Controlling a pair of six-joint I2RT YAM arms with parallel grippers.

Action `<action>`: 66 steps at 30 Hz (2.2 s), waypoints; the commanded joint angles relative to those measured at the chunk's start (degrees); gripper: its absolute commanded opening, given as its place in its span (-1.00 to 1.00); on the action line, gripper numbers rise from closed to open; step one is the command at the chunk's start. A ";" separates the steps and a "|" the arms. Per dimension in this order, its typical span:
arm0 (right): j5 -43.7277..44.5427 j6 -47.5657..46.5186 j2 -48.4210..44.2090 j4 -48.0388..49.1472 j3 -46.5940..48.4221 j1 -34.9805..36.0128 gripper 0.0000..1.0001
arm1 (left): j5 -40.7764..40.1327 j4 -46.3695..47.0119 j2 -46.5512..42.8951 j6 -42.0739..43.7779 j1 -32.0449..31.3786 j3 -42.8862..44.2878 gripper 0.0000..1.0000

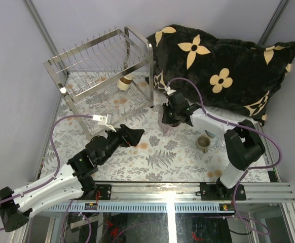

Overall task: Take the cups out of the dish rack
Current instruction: Place the cup at the center of the board.

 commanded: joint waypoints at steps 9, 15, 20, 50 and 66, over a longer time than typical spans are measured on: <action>11.94 -6.75 4.00 -8.52 12.68 0.52 -1.00 | -0.82 0.62 -1.52 1.59 -0.21 -1.43 0.72; 14.02 -8.84 4.68 -13.38 14.97 0.44 -1.00 | -0.18 1.49 -2.01 1.37 -0.20 -2.29 0.72; 11.21 -9.59 5.97 -14.67 16.73 -1.66 -1.00 | -0.06 2.01 -3.16 1.25 -0.23 -3.33 0.73; 9.45 -9.12 9.05 -10.22 16.29 -4.86 -0.19 | -1.17 1.11 -0.49 -0.02 -0.21 -2.28 0.74; 3.00 -1.44 -27.14 2.28 -7.46 -1.83 -0.02 | -18.49 -1.66 17.11 1.32 -0.18 8.61 0.77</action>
